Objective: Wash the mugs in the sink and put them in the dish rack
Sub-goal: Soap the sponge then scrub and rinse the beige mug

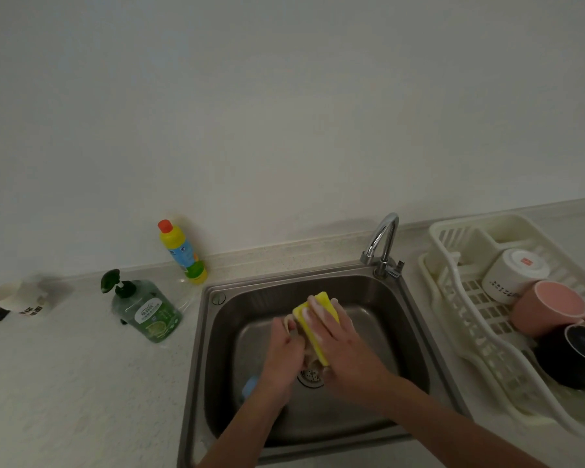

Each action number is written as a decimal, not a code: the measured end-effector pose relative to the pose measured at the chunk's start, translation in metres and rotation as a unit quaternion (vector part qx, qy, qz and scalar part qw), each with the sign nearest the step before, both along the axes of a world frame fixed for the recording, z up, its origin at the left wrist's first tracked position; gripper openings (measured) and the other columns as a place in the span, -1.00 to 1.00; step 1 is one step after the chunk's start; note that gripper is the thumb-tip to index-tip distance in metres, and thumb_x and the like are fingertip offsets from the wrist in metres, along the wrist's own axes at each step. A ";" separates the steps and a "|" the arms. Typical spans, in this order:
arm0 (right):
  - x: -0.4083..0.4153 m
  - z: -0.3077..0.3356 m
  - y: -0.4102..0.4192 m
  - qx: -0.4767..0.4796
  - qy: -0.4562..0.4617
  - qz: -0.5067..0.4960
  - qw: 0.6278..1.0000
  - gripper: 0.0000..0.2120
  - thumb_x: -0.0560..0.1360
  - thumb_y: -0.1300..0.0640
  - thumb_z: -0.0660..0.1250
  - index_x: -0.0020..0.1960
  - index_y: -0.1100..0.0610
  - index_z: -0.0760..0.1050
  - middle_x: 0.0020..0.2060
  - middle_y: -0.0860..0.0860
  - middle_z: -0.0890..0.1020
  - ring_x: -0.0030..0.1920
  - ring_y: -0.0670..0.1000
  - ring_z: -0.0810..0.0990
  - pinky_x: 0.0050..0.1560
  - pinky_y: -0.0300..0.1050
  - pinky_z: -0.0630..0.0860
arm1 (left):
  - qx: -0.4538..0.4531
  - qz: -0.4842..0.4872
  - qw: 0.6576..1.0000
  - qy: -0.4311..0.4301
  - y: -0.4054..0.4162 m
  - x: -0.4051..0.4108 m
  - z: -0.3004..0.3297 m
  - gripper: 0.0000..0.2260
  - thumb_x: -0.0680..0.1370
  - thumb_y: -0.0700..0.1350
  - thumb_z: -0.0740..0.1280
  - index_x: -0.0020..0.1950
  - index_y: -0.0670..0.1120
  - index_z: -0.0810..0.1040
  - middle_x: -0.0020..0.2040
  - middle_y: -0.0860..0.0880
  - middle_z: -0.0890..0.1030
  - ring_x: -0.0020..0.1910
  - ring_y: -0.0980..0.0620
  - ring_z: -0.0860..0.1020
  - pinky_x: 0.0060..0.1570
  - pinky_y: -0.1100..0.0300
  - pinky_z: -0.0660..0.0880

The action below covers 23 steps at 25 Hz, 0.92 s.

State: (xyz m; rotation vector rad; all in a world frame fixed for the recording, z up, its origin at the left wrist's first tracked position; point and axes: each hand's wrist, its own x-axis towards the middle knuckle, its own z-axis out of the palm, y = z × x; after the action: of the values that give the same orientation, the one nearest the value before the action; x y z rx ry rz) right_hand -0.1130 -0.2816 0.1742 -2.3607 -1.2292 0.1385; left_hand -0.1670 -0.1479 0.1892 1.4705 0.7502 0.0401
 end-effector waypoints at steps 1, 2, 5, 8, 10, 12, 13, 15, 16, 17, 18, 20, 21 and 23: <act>0.005 0.007 0.002 -0.008 0.010 -0.004 1.000 -0.09 0.46 0.09 0.33 0.62 0.07 -0.18 0.57 -0.09 -0.26 0.55 0.12 -0.35 0.55 0.04 -0.04 | -0.003 -0.012 1.000 -0.002 -0.001 -0.002 0.000 -0.92 0.68 -0.15 0.17 0.12 -0.12 0.41 0.04 -0.16 0.57 -0.08 -0.01 0.59 -0.26 0.16 0.58; 0.011 0.012 0.002 -0.008 0.046 -0.015 0.999 -0.02 0.45 0.01 0.41 0.61 0.06 -0.20 0.56 -0.12 -0.26 0.55 0.05 -0.34 0.53 -0.06 -0.06 | -0.018 -0.016 1.000 -0.004 -0.001 -0.004 0.002 -0.92 0.67 -0.17 0.18 0.13 -0.13 0.42 0.04 -0.17 0.57 -0.10 -0.02 0.59 -0.28 0.16 0.58; 0.022 0.015 -0.008 0.087 0.298 -0.075 0.948 0.17 0.33 -0.04 0.58 0.61 -0.06 -0.22 0.57 -0.18 -0.02 0.55 -0.11 0.01 0.43 -0.26 0.21 | -0.104 0.024 0.994 -0.021 0.003 -0.008 0.006 -0.84 0.63 -0.28 0.19 0.19 -0.16 0.46 0.08 -0.22 0.62 -0.04 -0.14 0.65 -0.28 0.08 0.59; 0.003 0.010 -0.013 0.111 0.304 -0.074 0.943 0.05 0.39 0.09 0.49 0.59 -0.10 -0.20 0.55 -0.11 0.09 0.53 -0.11 0.13 0.44 -0.11 0.34 | -0.120 0.066 0.990 -0.032 0.007 -0.006 0.007 -0.85 0.62 -0.31 0.18 0.14 -0.15 0.44 0.01 -0.19 0.61 -0.10 -0.13 0.64 -0.34 0.09 0.58; -0.009 0.001 -0.008 0.060 0.160 -0.061 0.983 -0.11 0.42 0.11 0.22 0.60 0.01 -0.21 0.59 -0.06 -0.16 0.59 -0.02 -0.16 0.56 0.03 0.10 | -0.043 0.045 0.998 -0.013 0.006 -0.003 0.002 -0.92 0.65 -0.23 0.16 0.09 -0.10 0.41 -0.01 -0.17 0.55 -0.12 -0.05 0.57 -0.34 0.08 0.58; -0.012 -0.004 -0.006 -0.002 0.025 -0.022 0.999 -0.12 0.35 0.05 0.05 0.62 0.08 -0.19 0.58 -0.03 -0.27 0.57 0.12 -0.30 0.56 0.12 0.03 | 0.033 -0.016 0.999 0.007 0.003 -0.004 0.000 -0.93 0.68 -0.15 0.14 0.08 -0.08 0.40 0.01 -0.18 0.54 -0.11 -0.01 0.54 -0.19 -0.02 0.62; -0.010 -0.001 -0.004 -0.006 0.028 -0.016 0.999 -0.12 0.36 0.07 0.07 0.62 0.08 -0.20 0.58 -0.04 -0.28 0.57 0.14 -0.31 0.56 0.14 0.03 | 0.041 -0.030 0.999 0.008 0.002 -0.006 0.001 -0.92 0.68 -0.13 0.14 0.08 -0.09 0.40 -0.01 -0.16 0.54 -0.12 0.01 0.53 -0.21 0.01 0.61; 0.000 0.010 -0.006 0.035 0.160 -0.046 0.985 -0.04 0.44 0.12 0.33 0.61 0.03 -0.25 0.57 -0.12 -0.26 0.59 0.02 -0.23 0.57 0.07 0.07 | -0.011 -0.026 1.000 -0.003 0.006 -0.010 0.005 -0.92 0.67 -0.17 0.17 0.12 -0.12 0.42 0.00 -0.13 0.56 -0.11 -0.01 0.58 -0.30 0.13 0.58; 0.004 0.015 -0.010 0.067 0.241 -0.076 0.965 0.06 0.42 0.12 0.46 0.60 -0.01 -0.26 0.58 -0.16 -0.18 0.59 -0.03 -0.13 0.55 -0.01 0.13 | -0.060 -0.013 0.998 -0.011 0.007 -0.012 0.010 -0.90 0.66 -0.20 0.19 0.15 -0.12 0.44 0.03 -0.15 0.59 -0.08 -0.05 0.62 -0.28 0.12 0.59; 0.005 0.019 -0.014 0.088 0.286 -0.089 0.950 0.11 0.40 0.13 0.52 0.60 -0.05 -0.26 0.57 -0.18 -0.10 0.57 -0.06 -0.03 0.52 -0.08 0.20 | -0.099 0.003 0.995 -0.020 0.009 -0.013 0.012 -0.87 0.64 -0.24 0.20 0.18 -0.13 0.45 0.06 -0.18 0.60 -0.05 -0.10 0.65 -0.26 0.07 0.60; 0.002 0.021 -0.017 0.098 0.289 -0.086 0.948 0.11 0.41 0.15 0.52 0.60 -0.06 -0.26 0.57 -0.17 -0.07 0.57 -0.08 0.00 0.50 -0.11 0.23 | -0.121 0.019 0.992 -0.026 0.009 -0.012 0.013 -0.85 0.63 -0.27 0.20 0.19 -0.14 0.45 0.07 -0.19 0.61 -0.04 -0.12 0.66 -0.26 0.04 0.61; -0.006 0.021 -0.014 0.067 0.203 -0.066 0.975 0.02 0.44 0.20 0.40 0.60 -0.01 -0.27 0.58 -0.13 -0.23 0.59 -0.05 -0.19 0.55 -0.02 0.14 | -0.081 0.024 0.996 -0.029 0.007 -0.008 0.011 -0.89 0.65 -0.25 0.19 0.17 -0.16 0.42 0.04 -0.17 0.58 -0.06 -0.09 0.62 -0.31 0.12 0.59; -0.010 0.019 -0.010 0.035 0.119 -0.041 0.991 -0.02 0.43 0.21 0.32 0.60 0.03 -0.28 0.56 -0.10 -0.31 0.58 0.01 -0.29 0.56 0.04 0.11 | -0.027 0.010 0.999 -0.026 0.004 -0.005 0.010 -0.92 0.66 -0.22 0.17 0.14 -0.15 0.40 0.01 -0.15 0.55 -0.09 -0.03 0.59 -0.32 0.18 0.56; -0.006 0.014 -0.006 -0.027 0.003 -0.023 0.999 -0.02 0.41 0.17 0.29 0.61 0.07 -0.28 0.55 -0.08 -0.38 0.55 0.15 -0.37 0.54 0.11 0.15 | 0.066 -0.046 0.996 -0.025 -0.001 -0.003 0.005 -0.95 0.64 -0.19 0.16 0.08 -0.12 0.37 -0.02 -0.15 0.52 -0.13 0.03 0.52 -0.26 0.20 0.53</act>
State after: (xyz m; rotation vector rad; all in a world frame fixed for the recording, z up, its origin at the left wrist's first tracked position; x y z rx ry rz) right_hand -0.1195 -0.2876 0.1886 -2.4311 -1.1817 0.1665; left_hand -0.1703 -0.1490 0.1939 1.6233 0.6493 0.0573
